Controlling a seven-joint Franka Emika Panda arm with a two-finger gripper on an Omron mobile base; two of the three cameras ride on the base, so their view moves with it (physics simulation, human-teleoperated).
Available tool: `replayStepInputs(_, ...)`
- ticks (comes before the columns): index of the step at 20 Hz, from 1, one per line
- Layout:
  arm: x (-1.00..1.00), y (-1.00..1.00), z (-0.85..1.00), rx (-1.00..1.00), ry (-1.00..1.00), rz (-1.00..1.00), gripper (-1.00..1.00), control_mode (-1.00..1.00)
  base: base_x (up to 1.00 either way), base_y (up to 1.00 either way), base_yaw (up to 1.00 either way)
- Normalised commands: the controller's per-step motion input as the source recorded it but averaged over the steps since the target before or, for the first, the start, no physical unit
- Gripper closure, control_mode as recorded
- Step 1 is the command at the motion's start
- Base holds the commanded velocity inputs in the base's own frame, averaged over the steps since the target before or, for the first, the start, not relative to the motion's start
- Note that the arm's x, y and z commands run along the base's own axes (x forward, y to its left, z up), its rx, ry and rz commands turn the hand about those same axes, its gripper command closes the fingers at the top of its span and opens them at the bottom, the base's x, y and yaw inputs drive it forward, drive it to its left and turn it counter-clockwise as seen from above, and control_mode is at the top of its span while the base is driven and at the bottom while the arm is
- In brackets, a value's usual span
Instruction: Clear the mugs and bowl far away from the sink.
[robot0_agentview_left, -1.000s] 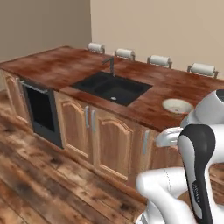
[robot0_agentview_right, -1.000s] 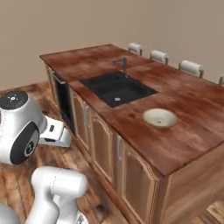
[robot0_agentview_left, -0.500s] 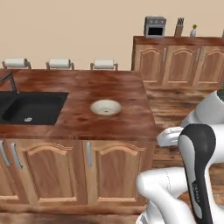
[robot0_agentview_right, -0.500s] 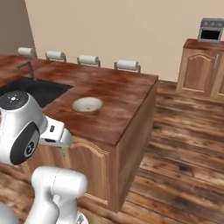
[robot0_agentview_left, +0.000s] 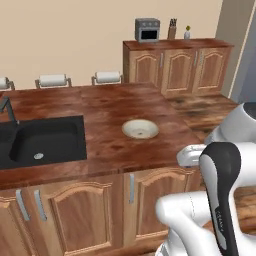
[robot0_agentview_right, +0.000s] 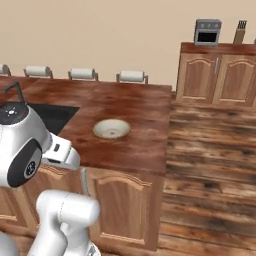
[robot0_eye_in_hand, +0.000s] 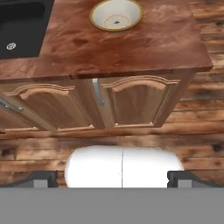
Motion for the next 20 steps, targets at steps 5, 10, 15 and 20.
replayStepInputs(5, 0.00, 0.00, 0.00, 0.00, 0.00, 0.00, -1.00, 1.00, 0.35, -0.23, -0.01)
replayStepInputs(10, 0.00, 0.00, 0.00, 0.00, 0.00, 0.00, -1.00, 1.00, 0.76, -0.39, 0.00)
replayStepInputs(15, 0.00, 0.00, 0.00, 0.00, 0.00, 0.00, -1.00, 1.00, 0.69, -0.10, 0.00)
replayStepInputs(20, 0.00, 0.00, 0.00, 0.00, 0.00, 0.00, -1.00, 1.00, 0.69, 0.00, -0.11)
